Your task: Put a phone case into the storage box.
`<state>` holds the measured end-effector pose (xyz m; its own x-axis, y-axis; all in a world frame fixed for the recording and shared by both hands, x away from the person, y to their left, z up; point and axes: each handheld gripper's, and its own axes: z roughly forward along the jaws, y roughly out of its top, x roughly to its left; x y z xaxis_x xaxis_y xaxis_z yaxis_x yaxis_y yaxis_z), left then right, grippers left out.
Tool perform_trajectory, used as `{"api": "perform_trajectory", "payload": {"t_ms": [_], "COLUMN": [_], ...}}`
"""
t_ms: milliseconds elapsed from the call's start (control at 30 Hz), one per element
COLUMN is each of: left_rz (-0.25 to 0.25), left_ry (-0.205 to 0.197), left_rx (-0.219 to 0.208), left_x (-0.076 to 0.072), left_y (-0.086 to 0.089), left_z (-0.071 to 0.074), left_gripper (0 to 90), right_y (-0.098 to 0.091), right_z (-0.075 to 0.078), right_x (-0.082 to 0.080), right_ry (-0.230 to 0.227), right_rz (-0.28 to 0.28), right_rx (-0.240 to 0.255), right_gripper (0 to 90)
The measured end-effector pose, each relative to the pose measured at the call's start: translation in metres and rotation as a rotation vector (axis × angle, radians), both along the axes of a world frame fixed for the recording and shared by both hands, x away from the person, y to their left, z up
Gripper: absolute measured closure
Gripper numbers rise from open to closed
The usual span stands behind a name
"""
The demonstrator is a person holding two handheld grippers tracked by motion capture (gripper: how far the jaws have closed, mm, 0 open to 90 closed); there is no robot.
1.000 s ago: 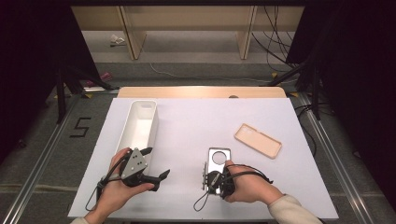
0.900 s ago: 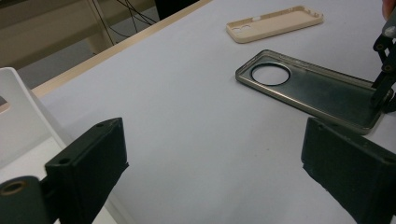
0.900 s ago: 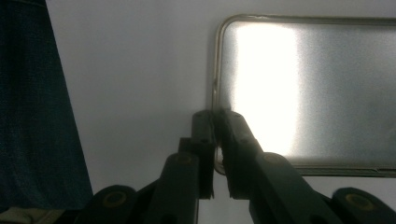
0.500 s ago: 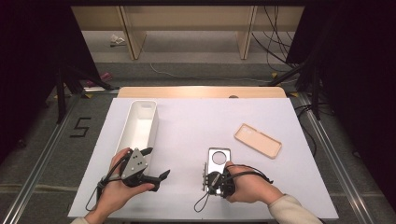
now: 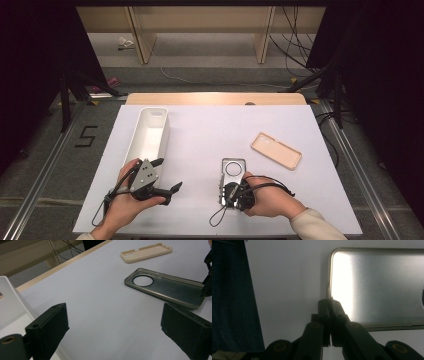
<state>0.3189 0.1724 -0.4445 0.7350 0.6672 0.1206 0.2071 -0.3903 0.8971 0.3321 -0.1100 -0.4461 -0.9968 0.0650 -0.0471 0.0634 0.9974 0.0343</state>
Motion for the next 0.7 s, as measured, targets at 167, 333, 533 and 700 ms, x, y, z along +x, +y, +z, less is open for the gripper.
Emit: {"api": "perform_trajectory", "payload": {"t_ms": [167,333,533,700], "left_rz": [-0.001,0.002,-0.001,-0.002], "left_ry": [0.001,0.0,0.003,0.005], "left_rx": [0.001,-0.001,-0.002,-0.009], "left_x": [0.0,0.0,0.0,0.001], "left_y": [0.0,0.0,-0.001,-0.003], "left_z": [0.0,0.0,-0.001,0.0], "left_gripper": [7.4,7.5,8.1,8.6], "right_y": [-0.004,-0.007,-0.009,-0.01], "right_z": [0.006,0.009,0.014,0.017], "right_x": [-0.001,-0.001,-0.002,-0.002], "right_ry": [-0.035,-0.06,-0.07,-0.098], "right_rz": [-0.004,-0.003,-0.012,-0.011], "right_rx": [0.03,0.054,0.055,0.089], "right_gripper": [88.8,88.9,88.9,89.0]}}
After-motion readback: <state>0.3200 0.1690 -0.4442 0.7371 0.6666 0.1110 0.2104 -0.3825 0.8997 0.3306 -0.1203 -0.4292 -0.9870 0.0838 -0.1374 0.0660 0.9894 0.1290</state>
